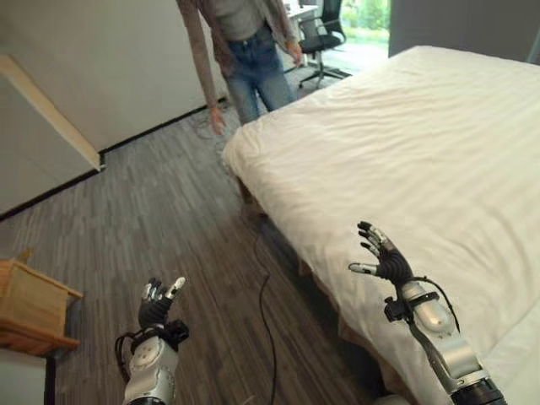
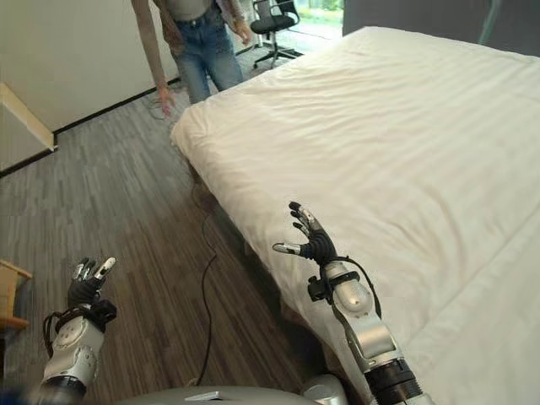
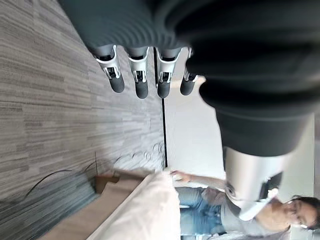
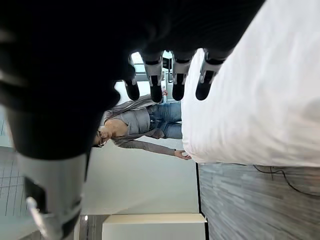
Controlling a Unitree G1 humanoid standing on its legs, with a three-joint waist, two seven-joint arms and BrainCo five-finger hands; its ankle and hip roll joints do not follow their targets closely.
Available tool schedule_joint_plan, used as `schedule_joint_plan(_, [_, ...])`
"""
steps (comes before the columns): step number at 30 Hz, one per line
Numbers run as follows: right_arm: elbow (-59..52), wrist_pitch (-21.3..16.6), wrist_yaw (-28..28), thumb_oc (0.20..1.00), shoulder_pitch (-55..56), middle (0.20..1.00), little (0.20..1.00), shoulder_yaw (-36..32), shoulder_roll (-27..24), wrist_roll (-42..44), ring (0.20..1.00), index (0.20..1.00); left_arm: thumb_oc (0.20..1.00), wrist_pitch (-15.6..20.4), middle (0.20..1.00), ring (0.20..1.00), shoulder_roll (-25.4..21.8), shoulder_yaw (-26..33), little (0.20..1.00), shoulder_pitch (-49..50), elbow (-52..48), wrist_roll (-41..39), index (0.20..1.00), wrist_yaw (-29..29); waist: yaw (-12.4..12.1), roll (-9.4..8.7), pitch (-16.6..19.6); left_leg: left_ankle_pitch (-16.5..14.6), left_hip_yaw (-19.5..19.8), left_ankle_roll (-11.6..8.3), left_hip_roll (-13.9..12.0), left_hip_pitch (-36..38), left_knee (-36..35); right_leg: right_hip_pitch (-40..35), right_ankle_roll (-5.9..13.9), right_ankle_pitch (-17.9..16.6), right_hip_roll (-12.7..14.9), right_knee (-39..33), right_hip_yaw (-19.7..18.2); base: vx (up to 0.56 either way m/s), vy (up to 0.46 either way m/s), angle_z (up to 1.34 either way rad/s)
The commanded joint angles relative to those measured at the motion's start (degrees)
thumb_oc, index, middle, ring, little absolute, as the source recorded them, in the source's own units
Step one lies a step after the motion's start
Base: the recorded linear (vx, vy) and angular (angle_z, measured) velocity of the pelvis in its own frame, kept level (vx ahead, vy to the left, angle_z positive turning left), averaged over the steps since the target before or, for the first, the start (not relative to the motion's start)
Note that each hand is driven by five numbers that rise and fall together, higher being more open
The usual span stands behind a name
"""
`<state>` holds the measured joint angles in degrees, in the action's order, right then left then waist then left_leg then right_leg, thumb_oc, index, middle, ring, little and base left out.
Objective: Making the bed.
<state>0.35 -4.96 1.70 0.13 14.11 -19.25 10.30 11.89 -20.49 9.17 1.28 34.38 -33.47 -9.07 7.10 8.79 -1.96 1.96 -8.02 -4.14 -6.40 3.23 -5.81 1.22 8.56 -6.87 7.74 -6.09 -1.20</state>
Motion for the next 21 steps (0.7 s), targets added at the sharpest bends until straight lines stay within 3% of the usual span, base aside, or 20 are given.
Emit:
schedule_joint_plan(1, [-0.5,-3.1,-1.0,1.000,-2.6,1.000,1.000,-0.1,3.2,2.1,1.000,1.000,1.000,2.4,1.000,1.000,-8.0,1.6,1.000,-8.4,4.5,1.5,1.000,-2.2,0.1,-3.11,-1.4,-4.3,-0.1,-0.15,1.3,2.4,0.8,-4.3,-1.98,10.4,1.1,1.1,1.5,0.01,-0.027,0.31])
schedule_joint_plan(10, [-3.7,-5.3,-1.5,1.000,-2.8,1.000,1.000,2.2,2.2,0.7,1.000,1.000,1.000,1.1,1.000,1.000,-12.3,3.5,1.000,-12.7,18.7,2.9,1.000,-2.3,0.5,-3.25,-1.5,-4.0,0.3,-0.96,1.1,2.8,0.8,-6.0,-1.91,11.5,1.0,1.1,3.5,0.02,-0.029,0.13])
schedule_joint_plan(19, [-2.8,-6.0,-0.6,1.000,-0.6,1.000,1.000,4.3,2.3,3.1,1.000,1.000,1.000,-0.4,1.000,1.000,-16.3,4.3,1.000,-14.7,26.1,5.8,1.000,-2.1,0.4,-3.41,-1.4,-3.5,0.6,-1.59,0.4,2.1,0.8,-6.2,-1.80,12.2,0.2,1.1,5.4,-0.01,-0.015,0.14])
schedule_joint_plan(20, [-3.7,-6.3,-4.8,1.000,0.6,1.000,1.000,5.1,2.7,1.2,1.000,1.000,1.000,4.2,1.000,1.000,-10.6,0.7,1.000,-12.2,11.5,8.5,1.000,-10.8,-0.3,-3.92,-1.8,-3.3,1.1,-1.48,0.5,1.8,0.8,-6.3,-1.94,12.1,0.3,1.1,5.9,-0.10,-0.045,0.09])
schedule_joint_plan(21, [-3.1,-6.0,-5.2,1.000,-2.0,1.000,1.000,4.3,3.2,0.7,1.000,1.000,1.000,3.0,1.000,1.000,-5.9,-0.5,1.000,-9.0,3.0,7.8,1.000,-11.0,-2.0,-4.40,-2.5,-2.8,2.3,-1.29,0.7,0.8,0.8,-6.1,-2.37,12.4,0.3,1.1,6.6,-0.12,-0.060,0.24])
